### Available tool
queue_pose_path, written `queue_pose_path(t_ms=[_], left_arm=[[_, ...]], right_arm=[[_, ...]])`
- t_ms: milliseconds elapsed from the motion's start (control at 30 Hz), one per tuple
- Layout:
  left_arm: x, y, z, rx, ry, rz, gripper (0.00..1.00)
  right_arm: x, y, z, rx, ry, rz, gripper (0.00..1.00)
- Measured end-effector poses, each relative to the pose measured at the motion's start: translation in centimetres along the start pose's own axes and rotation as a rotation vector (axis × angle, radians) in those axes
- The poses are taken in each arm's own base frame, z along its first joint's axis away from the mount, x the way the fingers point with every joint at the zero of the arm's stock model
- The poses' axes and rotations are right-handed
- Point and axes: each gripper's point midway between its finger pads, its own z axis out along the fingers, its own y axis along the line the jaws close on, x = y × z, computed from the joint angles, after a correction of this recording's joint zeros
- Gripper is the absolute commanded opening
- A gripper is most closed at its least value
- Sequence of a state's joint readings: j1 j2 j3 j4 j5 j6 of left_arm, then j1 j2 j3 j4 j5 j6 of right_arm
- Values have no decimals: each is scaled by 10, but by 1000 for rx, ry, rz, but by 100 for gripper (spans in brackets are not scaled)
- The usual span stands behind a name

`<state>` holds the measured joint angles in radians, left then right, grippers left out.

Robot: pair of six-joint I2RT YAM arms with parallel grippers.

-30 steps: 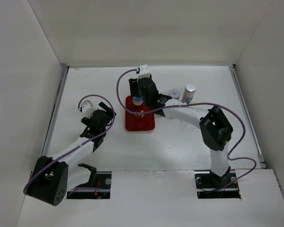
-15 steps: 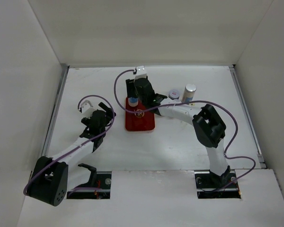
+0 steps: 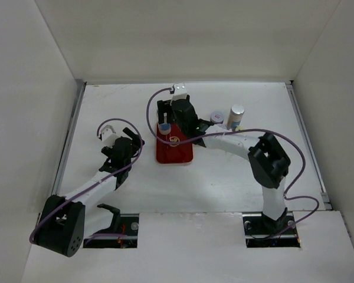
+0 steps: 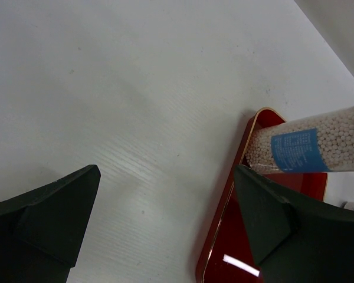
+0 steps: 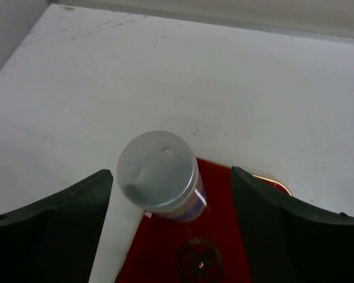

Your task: Organize the condiment bottles

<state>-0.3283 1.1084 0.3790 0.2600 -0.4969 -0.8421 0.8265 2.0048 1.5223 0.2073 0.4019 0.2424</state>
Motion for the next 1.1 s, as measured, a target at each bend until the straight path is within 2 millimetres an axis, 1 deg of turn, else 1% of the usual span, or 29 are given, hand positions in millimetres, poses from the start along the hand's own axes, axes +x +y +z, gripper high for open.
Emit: queue_pose_path(t_ms=[67,100,167,200,267,300,333,367,433,500,567,667,800,1033,1100], left_arm=[[0,0,0,0,0,0,100],[0,0,0,0,0,0,100],[0,0,0,1,1,0,100],[0,0,0,2,2,-1,100],[1,-1,0,5,5,-1,100],[1,-1,0,6,6,-2,100],[1,-1,0,8,7,-3,100],[1,-2,0,9,7,-4,100],[3,-2,1,9,10,-4,100],[4,-2,1,10,15,-3,100],[3,-3,2,14,12,-6,100],[3,-4,2,19,14,-8,100],[3,-6,2,26,14,-12,100],[4,-5,3,26,17,-14,100],[5,-5,3,25,20,-14,100]], right_arm=[[-16,-4,-19,-8,-22,8,87],[-27,-6,-30,-13,-41,16,87],[-49,-14,-53,-16,-82,38,82],[-59,-20,-65,-14,-104,51,77],[-75,-39,-84,6,-145,82,66],[-79,-51,-89,27,-156,93,64],[-80,-64,-92,55,-162,105,65],[-76,-80,-94,89,-160,117,66],[-60,-106,-92,150,-128,124,71],[-33,-129,-89,208,-64,116,79],[-8,-141,-88,243,6,99,82],[15,-145,-86,261,77,75,80],[37,-147,-83,270,138,54,77],[59,-149,-81,277,205,38,75],[67,-150,-79,281,231,31,72]])
